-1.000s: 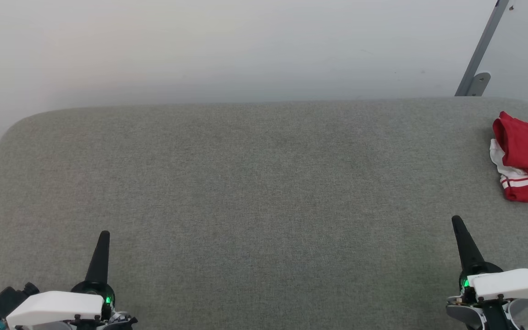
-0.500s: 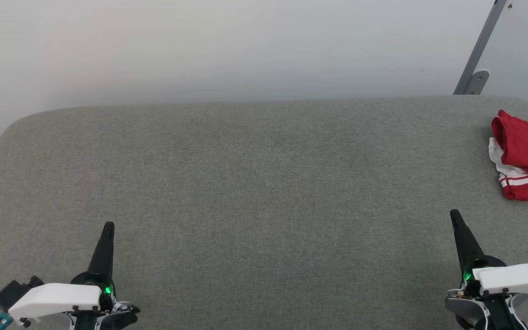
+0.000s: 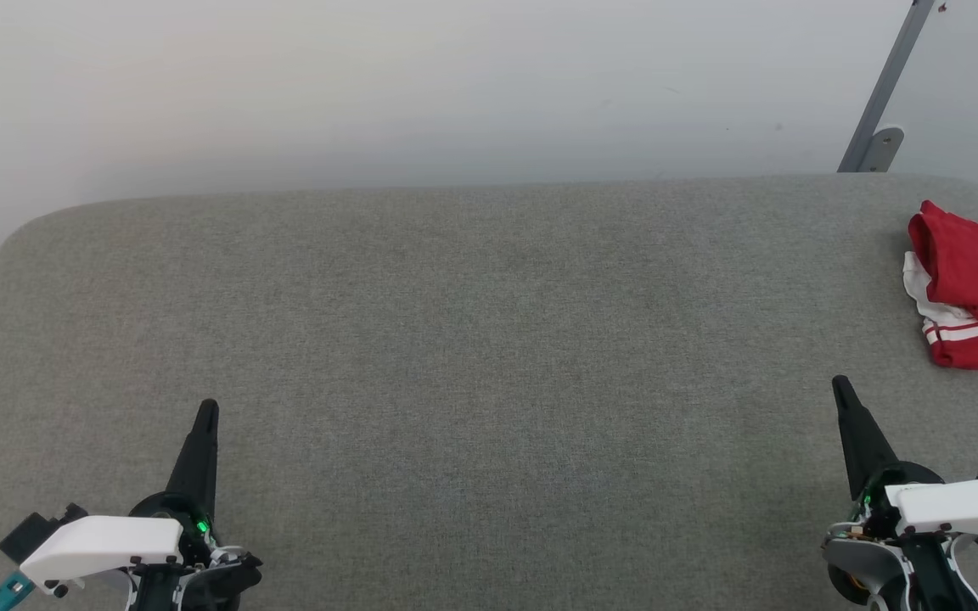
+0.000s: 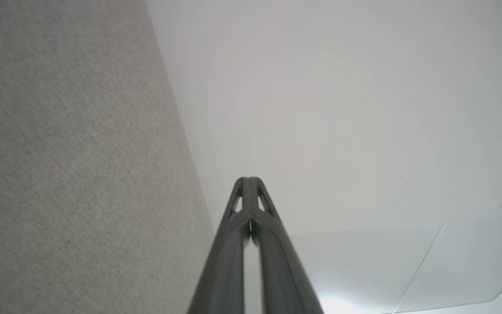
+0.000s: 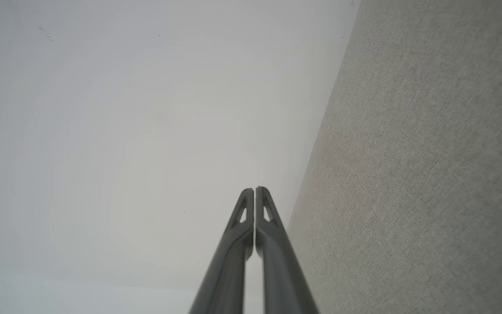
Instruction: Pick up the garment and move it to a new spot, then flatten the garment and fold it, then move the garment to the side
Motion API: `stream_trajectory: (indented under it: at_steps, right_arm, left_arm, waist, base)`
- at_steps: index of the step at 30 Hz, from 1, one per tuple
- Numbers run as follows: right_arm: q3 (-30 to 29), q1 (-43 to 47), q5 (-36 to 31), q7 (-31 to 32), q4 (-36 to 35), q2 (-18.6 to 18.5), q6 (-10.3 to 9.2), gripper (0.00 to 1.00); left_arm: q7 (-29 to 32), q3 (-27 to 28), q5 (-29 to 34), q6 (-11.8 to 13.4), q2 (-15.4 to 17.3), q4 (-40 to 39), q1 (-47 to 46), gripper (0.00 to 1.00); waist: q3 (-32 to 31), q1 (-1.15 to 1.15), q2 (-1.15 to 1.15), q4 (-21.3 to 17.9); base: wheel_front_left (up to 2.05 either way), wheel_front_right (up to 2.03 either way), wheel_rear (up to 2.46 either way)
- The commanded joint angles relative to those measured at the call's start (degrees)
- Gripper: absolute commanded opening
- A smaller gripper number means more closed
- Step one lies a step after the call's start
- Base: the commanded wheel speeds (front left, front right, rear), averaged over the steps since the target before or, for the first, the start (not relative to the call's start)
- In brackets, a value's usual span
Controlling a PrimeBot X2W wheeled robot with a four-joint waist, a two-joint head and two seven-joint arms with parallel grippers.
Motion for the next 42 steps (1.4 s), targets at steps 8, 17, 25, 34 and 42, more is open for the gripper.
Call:
stream_trajectory:
  at_steps: [8, 17, 25, 34, 42]
  right_arm:
    - [-0.4, -1.1, 3.7, 1.1, 0.1, 0.5, 0.00, 0.00]
    - [-0.5, -1.3, 5.6, 1.7, 0.2, 0.7, 0.00, 0.00]
    - [-0.5, -1.2, 5.6, 1.7, 0.2, 0.7, 0.00, 0.00]
    - [-0.5, -1.2, 5.6, 1.7, 0.1, 0.7, 0.00, 0.00]
    - [-0.5, -1.2, 5.7, 1.7, 0.1, 0.7, 0.00, 0.00]
  left_arm:
    - [1.2, 0.4, -3.7, -0.3, -0.4, 0.5, -1.5, 0.00]
    - [1.8, 0.4, -5.5, -0.3, -0.7, 0.7, -2.1, 0.00]
    - [1.8, 0.5, -5.4, -0.3, -0.7, 0.7, -2.1, 0.00]
    - [1.8, 0.5, -5.4, -0.3, -0.7, 0.7, -2.1, 0.00]
    - [1.8, 0.5, -5.3, -0.3, -0.7, 0.7, -2.1, 0.00]
  waist:
    - [0.1, 0.00, 0.00, -0.1]
    - [0.2, 0.00, 0.00, -0.2]
    - [0.2, 0.00, 0.00, -0.2]
    - [0.2, 0.00, 0.00, -0.2]
    - [0.2, 0.00, 0.00, -0.2]
  base:
    - [0.00, 0.00, 0.00]
    - [0.00, 0.00, 0.00]
    - [0.00, 0.00, 0.00]
    - [0.00, 0.00, 0.00]
    - [0.00, 0.00, 0.00]
